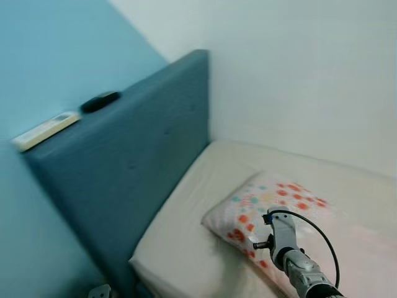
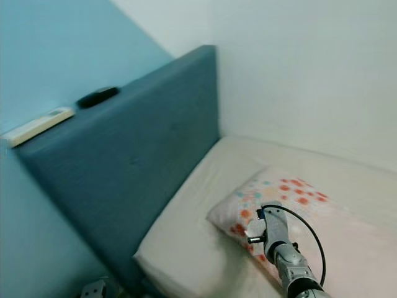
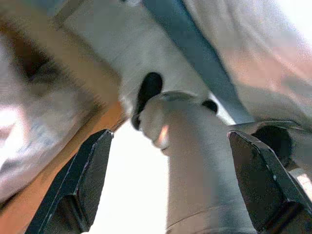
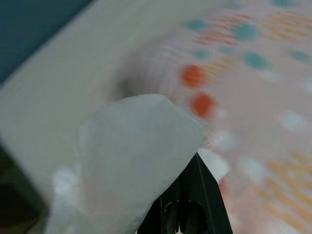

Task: Clean up the room

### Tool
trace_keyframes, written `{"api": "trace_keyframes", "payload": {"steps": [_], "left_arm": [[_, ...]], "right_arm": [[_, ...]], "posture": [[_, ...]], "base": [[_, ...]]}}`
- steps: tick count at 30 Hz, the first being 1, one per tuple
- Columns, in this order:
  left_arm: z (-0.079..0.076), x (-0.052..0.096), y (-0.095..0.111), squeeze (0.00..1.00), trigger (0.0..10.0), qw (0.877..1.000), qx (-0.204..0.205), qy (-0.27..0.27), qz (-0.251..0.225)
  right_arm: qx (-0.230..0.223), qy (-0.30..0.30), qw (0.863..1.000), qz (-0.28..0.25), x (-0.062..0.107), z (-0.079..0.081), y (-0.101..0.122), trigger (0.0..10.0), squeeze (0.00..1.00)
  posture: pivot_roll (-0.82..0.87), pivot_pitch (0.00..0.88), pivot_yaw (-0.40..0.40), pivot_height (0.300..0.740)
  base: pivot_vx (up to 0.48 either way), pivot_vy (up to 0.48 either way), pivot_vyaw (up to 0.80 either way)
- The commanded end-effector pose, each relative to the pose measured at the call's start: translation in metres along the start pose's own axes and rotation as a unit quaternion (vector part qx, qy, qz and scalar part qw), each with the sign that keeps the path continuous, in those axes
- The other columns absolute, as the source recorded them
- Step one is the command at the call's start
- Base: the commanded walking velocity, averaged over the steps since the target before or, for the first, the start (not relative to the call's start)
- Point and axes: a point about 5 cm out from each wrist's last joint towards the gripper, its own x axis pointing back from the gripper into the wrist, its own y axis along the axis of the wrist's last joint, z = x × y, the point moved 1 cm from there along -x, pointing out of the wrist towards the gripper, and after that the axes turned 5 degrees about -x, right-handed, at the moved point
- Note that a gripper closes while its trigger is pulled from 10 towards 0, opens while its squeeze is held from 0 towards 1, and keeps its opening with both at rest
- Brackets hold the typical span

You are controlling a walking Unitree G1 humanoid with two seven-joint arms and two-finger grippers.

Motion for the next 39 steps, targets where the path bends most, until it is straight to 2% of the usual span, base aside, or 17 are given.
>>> {"api": "trace_keyframes", "payload": {"steps": [1,11,20,39], "left_arm": [[0.0021,0.0003,-0.0006,0.0,10.0,1.0,-0.001,0.005,0.005],[0.0015,0.0001,-0.0008,0.0,10.0,1.0,-0.001,0.006,0.007],[0.0002,-0.0002,-0.0005,0.0,10.0,1.0,-0.007,0.004,0.008],[0.0004,-0.0002,-0.0007,0.0,10.0,1.0,-0.013,0.005,0.009]], "right_arm": [[0.001,-0.003,1.0,0.005,0.0003,0.0,-0.0028,10.0,0.0],[-0.008,-0.002,1.0,-0.005,-0.0001,-0.0004,0.0009,10.0,0.0],[-0.009,0.003,1.0,-0.016,-0.0009,0.0004,0.0063,10.0,0.0],[-0.011,0.001,1.0,-0.01,-0.0009,0.002,0.0029,10.0,0.0]], "posture": [[-0.1,0.019,0.016,0.731],[-0.1,0.018,0.016,0.731],[-0.1,0.016,0.016,0.731],[-0.1,0.017,0.017,0.731]], "base": [[0.0,0.0,0.8],[0.0,0.0,0.18],[-0.338,0.0,0.0],[-0.353,0.0,0.0]]}}
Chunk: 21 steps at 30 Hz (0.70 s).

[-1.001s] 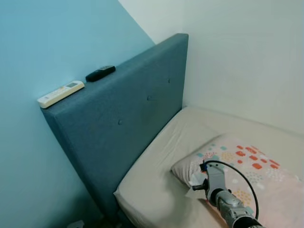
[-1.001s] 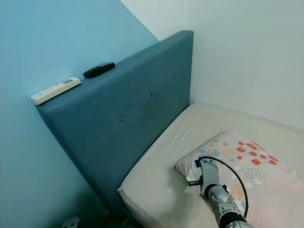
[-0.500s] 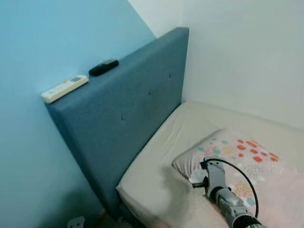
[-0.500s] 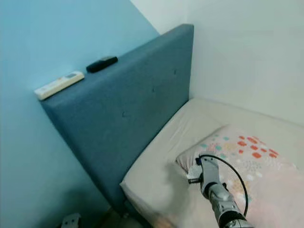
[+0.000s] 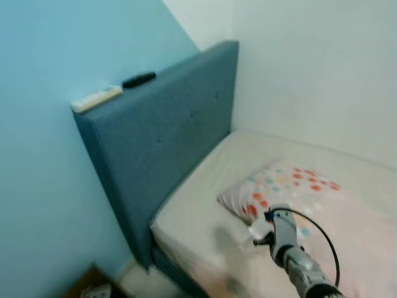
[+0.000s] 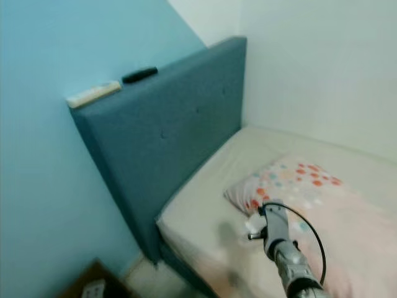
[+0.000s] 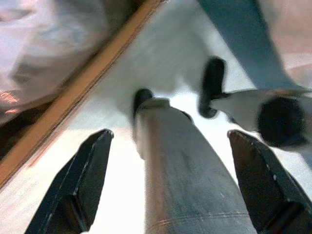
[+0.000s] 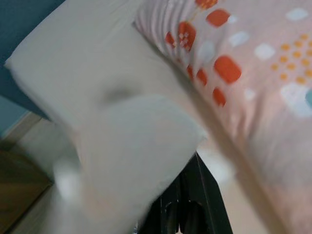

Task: Clean up the room

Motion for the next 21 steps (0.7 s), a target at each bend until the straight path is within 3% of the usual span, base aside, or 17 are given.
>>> {"api": "trace_keyframes", "payload": {"steps": [1,4,21], "left_arm": [[0.003,0.001,-0.003,0.0,10.0,1.0,-0.002,0.006,0.006],[0.004,0.001,-0.003,0.0,10.0,1.0,-0.003,0.006,0.006],[0.004,0.0,0.001,0.0,10.0,0.999,-0.041,0.016,0.007]], "right_arm": [[0.005,0.008,1.0,-0.004,-0.002,0.005,0.003,10.0,0.0],[0.004,0.016,1.0,-0.008,-0.002,0.007,0.004,10.0,0.0],[0.026,0.05,0.998,-0.028,-0.005,0.019,0.015,10.0,0.0]], "posture": [[-0.1,0.017,0.017,0.731],[-0.1,0.014,0.017,0.731],[-0.1,0.002,0.019,0.731]], "base": [[-0.356,0.0,0.0],[-0.335,0.0,0.24],[0.0,0.0,0.79]]}}
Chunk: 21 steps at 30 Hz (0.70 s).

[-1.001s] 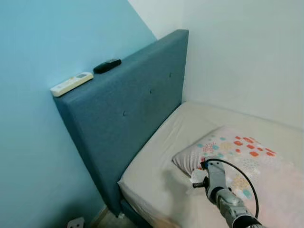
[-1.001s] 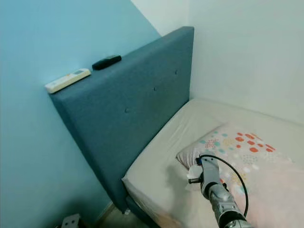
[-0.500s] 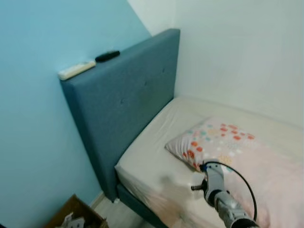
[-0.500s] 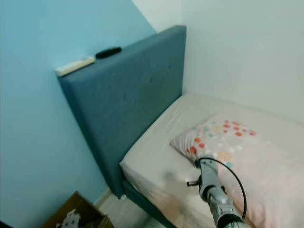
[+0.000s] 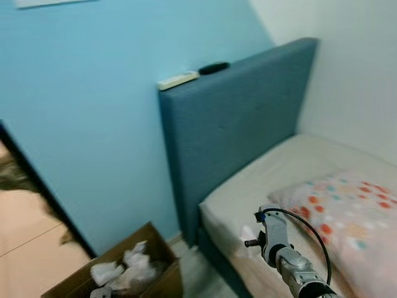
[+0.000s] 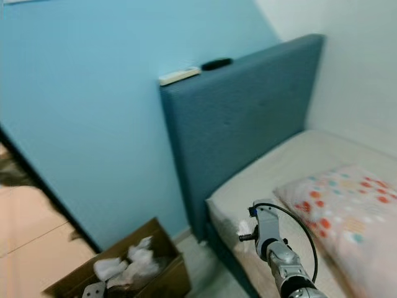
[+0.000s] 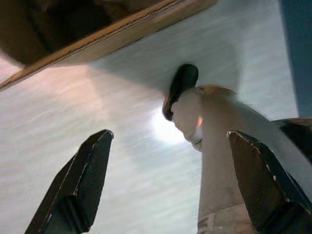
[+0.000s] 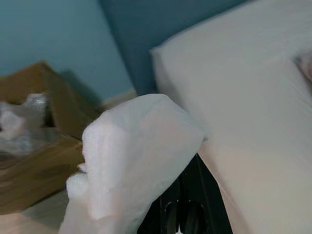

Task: Clean up the room

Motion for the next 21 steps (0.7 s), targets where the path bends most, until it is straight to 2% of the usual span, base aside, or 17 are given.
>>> {"api": "trace_keyframes", "payload": {"steps": [1,9,11,16,21], "left_arm": [[0.002,0.0,0.003,0.0,10.0,1.0,-0.02,0.008,-0.001],[0.002,0.0,0.0,0.0,10.0,0.999,-0.032,0.016,0.002],[0.003,0.0,0.0,0.0,10.0,0.999,-0.037,0.021,0.0],[0.003,0.0,0.0,0.0,10.0,0.999,-0.044,0.023,-0.001],[0.001,0.0,0.003,0.0,10.0,0.998,-0.058,0.026,-0.01]], "right_arm": [[0.008,0.013,1.0,-0.013,-0.002,0.006,0.006,10.0,0.0],[0.034,0.035,0.998,-0.026,-0.004,0.014,0.012,10.0,0.0],[0.05,0.049,0.997,-0.032,-0.006,0.022,0.016,10.0,0.0],[0.057,0.057,0.996,-0.036,-0.008,0.026,0.019,10.0,0.0],[0.063,0.077,0.995,-0.031,-0.011,0.042,0.019,10.0,0.0]], "posture": [[-0.1,0.003,0.019,0.731],[-0.1,0.008,0.019,0.731],[-0.1,0.009,0.018,0.731],[-0.1,0.012,0.02,0.731],[-0.1,0.012,0.021,0.731]], "base": [[0.0,0.0,0.79],[0.0,0.0,0.79],[0.0,0.0,0.79],[0.0,0.0,0.79],[0.0,0.0,0.79]]}}
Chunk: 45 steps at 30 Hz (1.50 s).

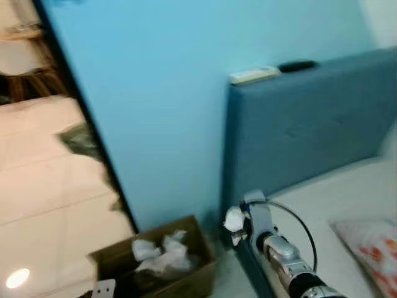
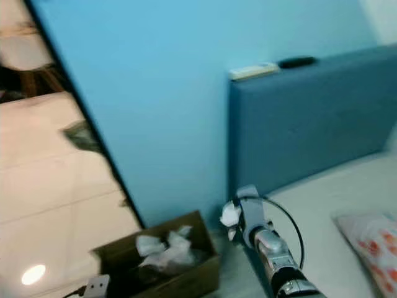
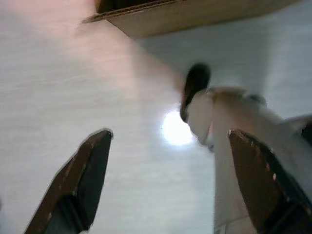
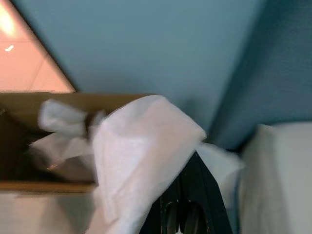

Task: Clean up the room

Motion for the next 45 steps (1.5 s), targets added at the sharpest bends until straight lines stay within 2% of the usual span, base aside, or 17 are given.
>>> {"api": "trace_keyframes", "payload": {"steps": [1,6,10,15,24,27,28,31,41,45], "left_arm": [[0.001,0.0,0.004,0.0,10.0,1.0,-0.01,0.003,-0.005],[0.001,0.0,0.004,0.0,10.0,1.0,-0.012,0.004,-0.005],[0.0,-0.001,0.009,0.0,10.0,1.0,0.013,-0.007,-0.016],[0.0,-0.001,0.012,0.0,10.0,0.999,0.023,-0.015,-0.025],[-0.001,-0.001,0.014,0.0,10.0,0.999,0.025,-0.025,-0.029],[-0.002,-0.001,0.013,0.0,10.0,0.999,0.026,-0.026,-0.029],[-0.002,-0.001,0.013,0.0,10.0,0.999,0.028,-0.027,-0.03],[-0.002,-0.001,0.013,0.0,10.0,0.999,0.029,-0.028,-0.03],[-0.001,0.0,0.011,0.0,10.0,0.999,0.024,-0.035,-0.03],[-0.001,0.0,0.011,0.0,10.0,0.998,0.025,-0.039,-0.031]], "right_arm": [[0.006,0.011,1.0,0.008,-0.002,0.007,-0.002,10.0,0.0],[-0.001,0.014,1.0,0.011,-0.002,0.007,-0.003,10.0,0.0],[0.007,0.022,1.0,0.016,-0.002,0.009,-0.004,10.0,0.0],[0.006,0.023,1.0,0.018,-0.002,0.009,-0.005,10.0,0.0],[0.022,0.034,0.999,0.029,-0.003,0.012,-0.006,10.0,0.0],[0.028,0.02,0.998,0.043,-0.003,0.009,-0.009,10.0,0.0],[0.032,-0.009,0.998,0.056,-0.002,0.002,-0.01,10.0,0.0],[0.034,-0.03,0.997,0.066,-0.001,-0.004,-0.011,10.0,0.0],[0.046,-0.073,0.991,0.104,0.001,-0.019,-0.012,10.0,0.0],[0.047,-0.073,0.99,0.111,0.001,-0.019,-0.013,10.0,0.0]], "posture": [[-0.1,0.012,0.022,0.731],[-0.1,0.013,0.025,0.731],[-0.1,0.013,0.025,0.731],[-0.1,0.013,0.024,0.731],[-0.1,0.014,0.026,0.731],[-0.1,0.014,0.024,0.731],[-0.09,0.016,0.022,0.731],[-0.09,0.017,0.02,0.731],[-0.08,0.024,0.016,0.731],[-0.07,0.025,0.016,0.731]], "base": [[0.0,0.0,0.79],[0.0,0.0,0.79],[0.0,0.0,0.79],[0.0,0.0,0.79],[0.0,0.0,0.72],[0.0,0.0,0.0],[0.0,0.0,0.0],[0.0,0.0,0.0],[0.0,0.0,0.0],[0.177,0.0,0.0]]}}
